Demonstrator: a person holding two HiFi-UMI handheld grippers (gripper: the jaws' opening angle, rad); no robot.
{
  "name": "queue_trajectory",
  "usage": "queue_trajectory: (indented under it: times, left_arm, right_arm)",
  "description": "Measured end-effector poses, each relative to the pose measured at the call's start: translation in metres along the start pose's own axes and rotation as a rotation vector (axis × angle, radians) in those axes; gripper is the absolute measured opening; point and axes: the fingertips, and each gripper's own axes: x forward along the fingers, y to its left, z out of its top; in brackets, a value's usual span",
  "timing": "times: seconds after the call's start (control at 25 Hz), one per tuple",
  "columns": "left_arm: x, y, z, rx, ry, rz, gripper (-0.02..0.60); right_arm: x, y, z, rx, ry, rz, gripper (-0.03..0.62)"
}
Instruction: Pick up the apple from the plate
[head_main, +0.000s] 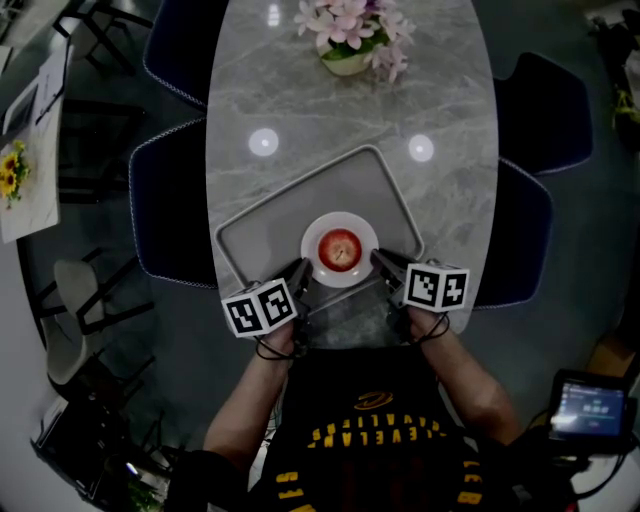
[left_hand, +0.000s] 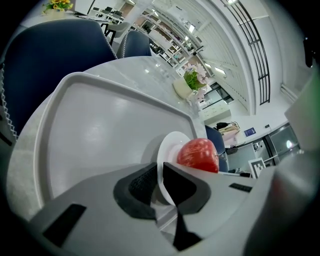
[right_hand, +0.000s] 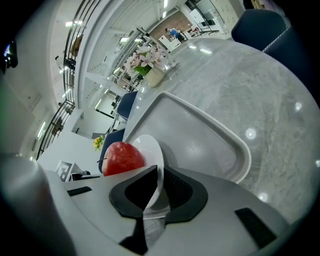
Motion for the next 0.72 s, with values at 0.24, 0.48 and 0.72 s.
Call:
queue_trajectory:
  times: [0.24,0.48,0.72]
  left_arm:
    - [0.005,-0.013,-0.009,0.016,-0.006,-0.007,0.04]
    - [0.011,-0.025,-0.027,0.027,0.0,-0.009,0.04]
    - [0.019,-0.037,-0.045,0.049,0.003,-0.005,0.04]
  right_arm:
    - [-0.013,-0.011,-0.001,0.004,-0.02,0.01,0.049]
    - [-0.03,-0.024,-0.008,0.009,-0.04,0.011,0.049]
    - [-0.045,-0.042,-0.018,0.017,-0.054,0.019,0.049]
